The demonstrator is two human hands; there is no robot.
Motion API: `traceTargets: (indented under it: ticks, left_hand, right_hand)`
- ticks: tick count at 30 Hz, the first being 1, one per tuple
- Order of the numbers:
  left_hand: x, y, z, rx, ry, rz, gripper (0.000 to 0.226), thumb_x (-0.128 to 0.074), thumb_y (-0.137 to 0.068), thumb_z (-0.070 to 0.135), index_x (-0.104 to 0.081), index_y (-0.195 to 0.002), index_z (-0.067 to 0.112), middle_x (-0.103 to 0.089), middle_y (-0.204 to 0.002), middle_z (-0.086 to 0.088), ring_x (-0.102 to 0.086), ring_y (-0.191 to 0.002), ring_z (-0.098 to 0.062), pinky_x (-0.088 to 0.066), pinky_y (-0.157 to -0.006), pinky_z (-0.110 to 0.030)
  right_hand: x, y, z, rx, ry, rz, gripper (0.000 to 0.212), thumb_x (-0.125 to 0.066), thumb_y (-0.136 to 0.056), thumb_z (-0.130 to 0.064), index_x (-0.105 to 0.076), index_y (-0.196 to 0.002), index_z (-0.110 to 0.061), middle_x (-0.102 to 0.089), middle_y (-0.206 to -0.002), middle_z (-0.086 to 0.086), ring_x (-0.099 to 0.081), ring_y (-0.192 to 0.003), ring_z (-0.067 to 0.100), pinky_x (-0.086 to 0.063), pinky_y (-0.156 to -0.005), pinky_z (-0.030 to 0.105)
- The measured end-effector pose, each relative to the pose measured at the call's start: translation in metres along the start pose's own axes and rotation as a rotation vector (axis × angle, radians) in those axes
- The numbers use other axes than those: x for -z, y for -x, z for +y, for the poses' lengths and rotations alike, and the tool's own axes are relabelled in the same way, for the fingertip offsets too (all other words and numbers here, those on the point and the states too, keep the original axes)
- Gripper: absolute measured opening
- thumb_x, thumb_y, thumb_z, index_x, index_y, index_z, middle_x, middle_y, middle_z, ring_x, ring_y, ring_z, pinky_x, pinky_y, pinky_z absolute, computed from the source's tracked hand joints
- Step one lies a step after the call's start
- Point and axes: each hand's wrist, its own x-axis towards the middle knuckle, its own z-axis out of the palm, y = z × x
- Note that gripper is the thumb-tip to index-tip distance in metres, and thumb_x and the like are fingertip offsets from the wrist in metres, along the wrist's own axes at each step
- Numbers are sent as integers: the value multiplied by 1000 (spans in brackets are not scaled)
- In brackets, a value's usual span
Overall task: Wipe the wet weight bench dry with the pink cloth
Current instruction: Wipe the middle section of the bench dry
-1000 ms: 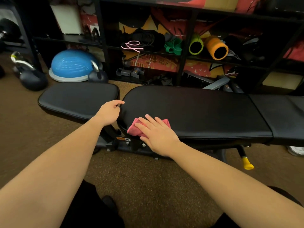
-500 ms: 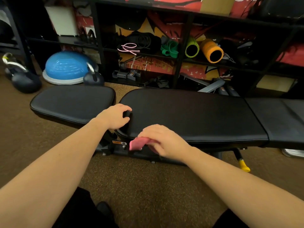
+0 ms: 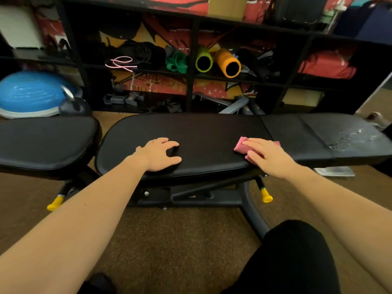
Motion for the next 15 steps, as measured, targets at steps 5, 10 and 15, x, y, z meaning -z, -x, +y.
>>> traceTargets:
  ticks: [5, 10, 15]
  left_hand:
    - [-1, -2, 2, 10, 27, 4, 63, -51, -90, 68, -32, -148, 51, -18, -164, 9, -24, -148, -27, -28, -115, -59]
    - [2, -7, -1, 10, 43, -5, 54, -52, -94, 58, -37, -145, 52, -23, -162, 10, -31, -145, -26, -32, -114, -54]
    - [2, -9, -3, -3, 47, -8, 52, -52, -97, 49, -36, -146, 50, -24, -161, 9, -33, -144, -25, -33, -115, -51]
  right_hand:
    - [-32, 2, -47, 187, 0, 79, 44, -55, -100, -34, -56, -142, -23, -54, -147, -4, -45, -139, 22, -31, -117, 40]
    - [-50, 3, -97, 298, -30, 68, 43, -56, -101, -31, -53, -143, -30, -48, -153, -9, -33, -147, 20, -21, -123, 41]
    - [-65, 6, -133, 403, -296, 32, 38, -59, -96, -3, -69, -126, -23, -60, -141, -5, -43, -140, 12, -19, -119, 23]
